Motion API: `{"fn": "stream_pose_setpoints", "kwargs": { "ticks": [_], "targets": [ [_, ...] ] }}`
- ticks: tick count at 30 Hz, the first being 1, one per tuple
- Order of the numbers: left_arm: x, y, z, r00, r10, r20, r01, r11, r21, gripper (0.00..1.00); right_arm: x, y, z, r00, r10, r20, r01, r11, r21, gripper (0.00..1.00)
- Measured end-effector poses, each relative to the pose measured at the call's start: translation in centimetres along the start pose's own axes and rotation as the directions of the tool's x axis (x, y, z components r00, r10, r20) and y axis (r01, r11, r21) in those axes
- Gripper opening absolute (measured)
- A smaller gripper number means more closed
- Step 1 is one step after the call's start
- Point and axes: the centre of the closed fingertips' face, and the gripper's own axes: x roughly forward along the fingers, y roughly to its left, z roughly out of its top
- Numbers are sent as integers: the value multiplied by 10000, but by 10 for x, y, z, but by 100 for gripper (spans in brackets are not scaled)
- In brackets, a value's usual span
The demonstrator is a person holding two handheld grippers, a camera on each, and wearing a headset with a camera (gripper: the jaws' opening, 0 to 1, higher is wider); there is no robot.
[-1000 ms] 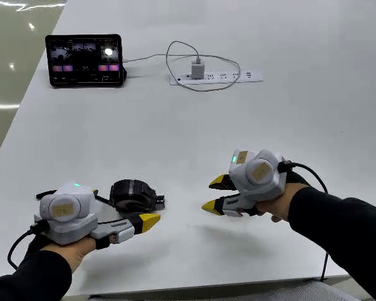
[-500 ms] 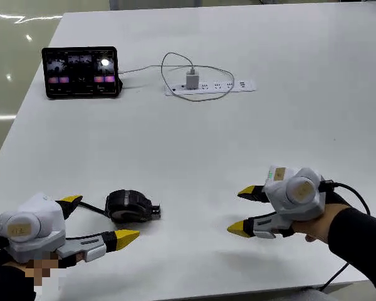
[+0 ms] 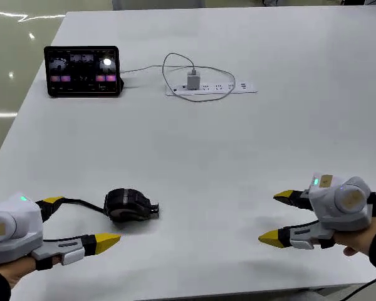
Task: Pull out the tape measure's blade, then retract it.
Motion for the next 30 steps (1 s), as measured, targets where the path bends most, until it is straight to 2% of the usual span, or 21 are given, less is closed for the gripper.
{"fn": "stream_pose_setpoints", "kwargs": {
  "ticks": [4,6,8,10,13,17,23,30],
  "targets": [
    [-8,4,-13,9991,24,-414,-20,10000,84,99,-11,-9,-13,9997,-244,-85,246,9995,204,63],
    [-12,5,-16,9990,58,-448,-52,9999,129,99,-17,-13,-19,9993,-368,-81,370,9988,308,65],
    [-15,6,-15,9992,50,-388,-47,9999,92,99,-22,-16,-25,9990,-436,-125,440,9984,361,67],
    [-19,5,-5,10000,83,-28,-82,9999,105,99,-28,-20,-34,9984,-519,-227,526,9980,338,69],
    [-23,5,4,9999,-1,125,-2,9998,176,99,-40,-25,-39,9978,-653,-63,655,9959,618,75],
    [-24,9,4,10000,33,-29,-31,9978,670,99,-56,-28,-37,9955,-936,109,924,9922,831,80],
    [-28,10,1,9995,-85,-305,121,9929,1184,99,-73,-33,-48,9931,-1170,19,1165,9899,810,88],
    [-32,12,-3,9987,-141,-481,205,9906,1356,99,-77,-32,-55,9935,-1141,44,1132,9894,910,99]
  ]
}}
